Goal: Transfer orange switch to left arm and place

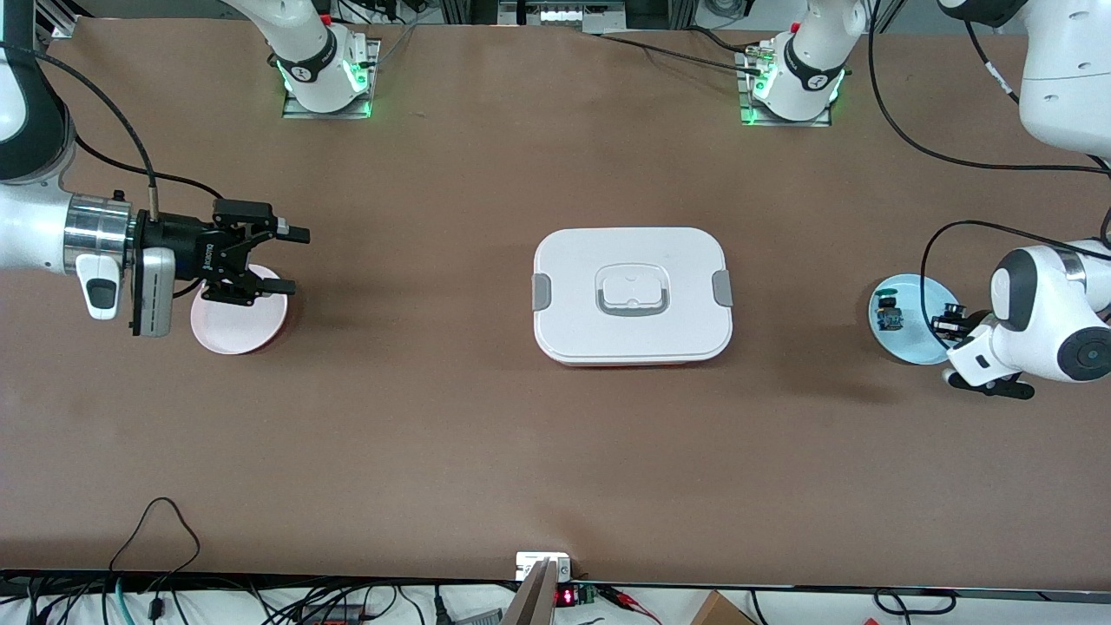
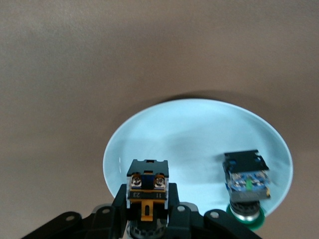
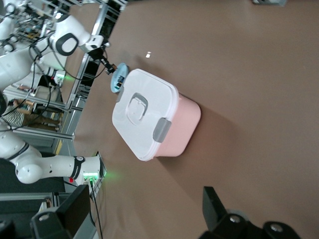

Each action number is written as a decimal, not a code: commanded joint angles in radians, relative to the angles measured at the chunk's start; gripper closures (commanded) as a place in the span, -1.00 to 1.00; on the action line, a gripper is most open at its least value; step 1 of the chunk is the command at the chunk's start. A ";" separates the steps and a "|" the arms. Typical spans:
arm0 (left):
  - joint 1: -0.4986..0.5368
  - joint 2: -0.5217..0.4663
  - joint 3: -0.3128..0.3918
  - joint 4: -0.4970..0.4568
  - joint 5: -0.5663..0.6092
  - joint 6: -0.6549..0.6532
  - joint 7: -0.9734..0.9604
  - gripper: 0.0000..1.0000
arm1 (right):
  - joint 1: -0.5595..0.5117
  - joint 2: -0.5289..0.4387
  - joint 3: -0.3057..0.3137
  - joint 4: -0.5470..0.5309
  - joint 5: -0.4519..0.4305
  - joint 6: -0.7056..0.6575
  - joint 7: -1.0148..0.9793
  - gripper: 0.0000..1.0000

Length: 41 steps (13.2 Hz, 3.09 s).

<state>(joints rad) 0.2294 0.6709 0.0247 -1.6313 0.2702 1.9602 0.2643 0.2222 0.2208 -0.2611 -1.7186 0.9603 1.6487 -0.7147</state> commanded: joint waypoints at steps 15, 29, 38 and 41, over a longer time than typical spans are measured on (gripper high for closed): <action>0.019 0.027 -0.014 0.014 0.032 0.013 0.062 -0.99 | 0.007 -0.040 0.013 0.079 -0.917 0.007 0.557 -1.00; 0.001 -0.620 -0.175 0.018 -0.241 -0.540 -0.144 -1.00 | -0.118 -0.171 0.059 0.035 -1.002 0.058 0.656 -1.00; -0.004 -0.557 -0.204 0.212 -0.304 -0.579 -0.134 -1.00 | -0.078 -0.201 0.063 0.010 -0.991 0.057 0.673 -1.00; -0.007 -0.580 -0.209 0.208 -0.305 -0.615 -0.204 -1.00 | -0.066 -0.201 0.063 0.021 -0.982 0.056 0.676 -1.00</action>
<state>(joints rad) 0.2226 0.1003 -0.1764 -1.4507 -0.0198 1.3906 0.0975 0.1466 0.0360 -0.1985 -1.6974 -0.0269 1.7128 -0.0447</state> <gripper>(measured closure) 0.000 0.000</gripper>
